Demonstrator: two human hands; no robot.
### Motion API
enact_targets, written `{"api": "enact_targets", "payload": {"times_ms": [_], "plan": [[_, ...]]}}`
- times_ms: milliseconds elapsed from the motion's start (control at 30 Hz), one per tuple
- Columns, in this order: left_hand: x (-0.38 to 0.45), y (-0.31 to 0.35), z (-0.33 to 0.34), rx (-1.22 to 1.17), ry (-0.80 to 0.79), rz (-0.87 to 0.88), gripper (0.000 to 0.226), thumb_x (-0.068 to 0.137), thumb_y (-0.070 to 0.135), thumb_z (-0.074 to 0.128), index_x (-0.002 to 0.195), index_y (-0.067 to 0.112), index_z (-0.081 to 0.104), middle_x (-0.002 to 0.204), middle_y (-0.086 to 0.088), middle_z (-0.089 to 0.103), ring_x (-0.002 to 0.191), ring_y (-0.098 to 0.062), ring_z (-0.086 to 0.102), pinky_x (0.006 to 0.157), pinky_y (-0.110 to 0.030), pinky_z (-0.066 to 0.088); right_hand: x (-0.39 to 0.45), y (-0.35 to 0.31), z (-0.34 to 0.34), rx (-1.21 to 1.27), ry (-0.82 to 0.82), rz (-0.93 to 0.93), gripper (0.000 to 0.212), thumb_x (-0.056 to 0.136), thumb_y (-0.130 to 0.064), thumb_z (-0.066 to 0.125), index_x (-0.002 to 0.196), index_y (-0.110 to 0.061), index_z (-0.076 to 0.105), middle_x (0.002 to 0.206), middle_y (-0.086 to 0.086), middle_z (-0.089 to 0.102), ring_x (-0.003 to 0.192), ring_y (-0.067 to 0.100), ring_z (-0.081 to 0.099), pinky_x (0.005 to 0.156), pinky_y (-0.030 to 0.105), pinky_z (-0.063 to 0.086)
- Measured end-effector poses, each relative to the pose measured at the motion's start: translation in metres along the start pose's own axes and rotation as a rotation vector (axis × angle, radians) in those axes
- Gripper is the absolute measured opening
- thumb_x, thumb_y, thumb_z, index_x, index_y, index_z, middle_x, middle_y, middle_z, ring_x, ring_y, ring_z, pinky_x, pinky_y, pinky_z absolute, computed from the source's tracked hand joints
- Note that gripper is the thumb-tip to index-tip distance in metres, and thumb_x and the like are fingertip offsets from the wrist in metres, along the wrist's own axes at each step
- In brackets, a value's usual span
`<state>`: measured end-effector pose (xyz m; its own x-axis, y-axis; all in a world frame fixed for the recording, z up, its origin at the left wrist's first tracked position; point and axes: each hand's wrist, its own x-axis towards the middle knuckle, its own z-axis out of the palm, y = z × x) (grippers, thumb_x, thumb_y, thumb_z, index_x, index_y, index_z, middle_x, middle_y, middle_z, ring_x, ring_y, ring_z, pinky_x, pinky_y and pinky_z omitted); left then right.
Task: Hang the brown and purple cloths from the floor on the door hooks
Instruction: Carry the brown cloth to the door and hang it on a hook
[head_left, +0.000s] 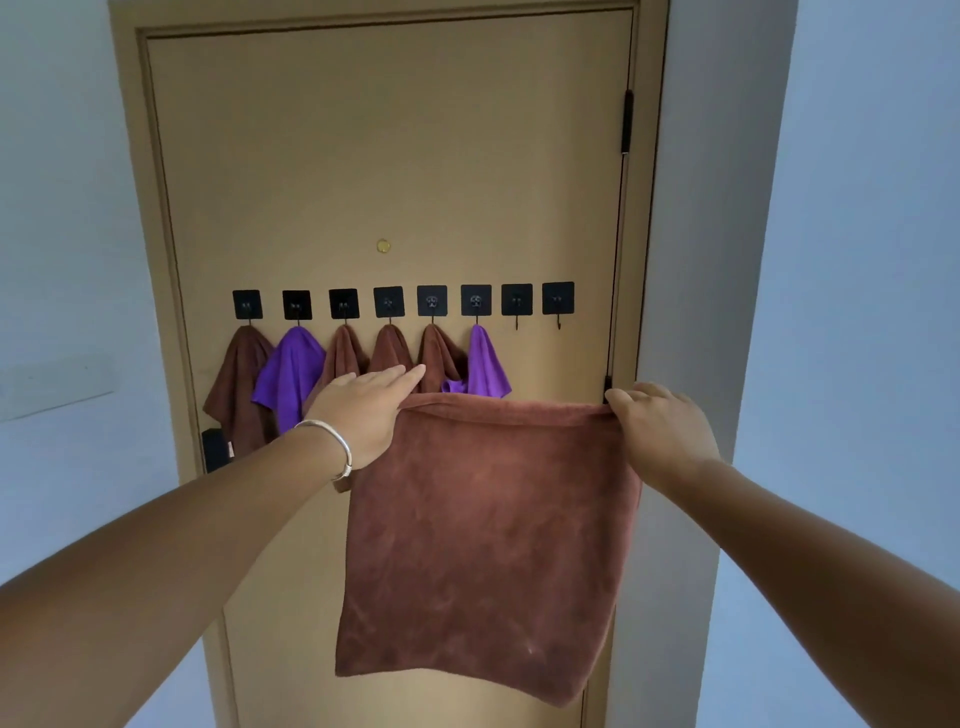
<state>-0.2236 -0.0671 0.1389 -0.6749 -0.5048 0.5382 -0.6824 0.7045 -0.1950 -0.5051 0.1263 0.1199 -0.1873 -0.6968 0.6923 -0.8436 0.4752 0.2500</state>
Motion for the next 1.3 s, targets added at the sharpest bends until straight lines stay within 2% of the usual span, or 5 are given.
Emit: {"api": "enact_targets", "payload": {"times_ms": [367,600,833,1000,1300], "plan": [[0.14,-0.056,0.095,0.013,0.064,0.142,0.068,0.092,0.003,0.038,0.153,0.024,0.017,0.154,0.005,0.033,0.137,-0.015,0.036,0.109,-0.031,0.032,0.139,-0.001,0.083,-0.04,-0.019,0.115,0.033,0.088,-0.008,0.047,0.113,-0.025,0.06,0.104,-0.003,0.064,0.109,0.018,0.05,0.089,0.032,0.042],[0.193,-0.064,0.13,-0.052,0.099,0.196,0.088,0.08,-0.009,0.041,0.15,0.031,0.007,0.156,0.002,0.022,0.084,-0.026,0.061,0.06,-0.031,0.041,0.185,-0.006,0.117,0.12,-0.02,0.27,0.022,0.085,-0.015,0.039,0.079,-0.018,0.06,0.074,0.001,0.057,0.069,0.018,0.051,0.055,0.027,0.039],[0.237,-0.054,0.139,-0.005,0.168,0.416,0.052,0.075,0.061,0.03,0.127,0.057,0.033,0.109,0.011,0.048,0.074,-0.013,0.048,0.063,-0.029,0.035,0.223,-0.006,0.135,0.576,0.017,0.594,0.024,0.077,-0.011,0.041,0.061,-0.015,0.057,0.06,0.002,0.059,0.055,0.021,0.055,0.046,0.023,0.036],[0.259,-0.043,0.136,-0.092,0.067,0.237,0.031,0.078,0.001,0.045,0.094,0.027,0.051,0.085,0.012,0.038,0.083,-0.016,0.041,0.053,-0.021,0.013,0.246,0.004,0.155,0.573,0.064,0.53,0.03,0.088,-0.011,0.037,0.069,-0.023,0.056,0.065,-0.004,0.058,0.061,0.017,0.054,0.049,0.026,0.035],[0.314,-0.016,0.14,-0.155,0.108,0.123,0.023,0.1,0.029,0.036,0.102,0.033,0.059,0.093,0.006,0.053,0.073,-0.02,0.055,0.064,-0.035,0.046,0.27,0.016,0.171,0.094,0.129,0.02,0.032,0.085,-0.057,0.056,0.071,-0.031,0.045,0.068,-0.014,0.049,0.068,0.014,0.053,0.068,0.032,0.031]]}}
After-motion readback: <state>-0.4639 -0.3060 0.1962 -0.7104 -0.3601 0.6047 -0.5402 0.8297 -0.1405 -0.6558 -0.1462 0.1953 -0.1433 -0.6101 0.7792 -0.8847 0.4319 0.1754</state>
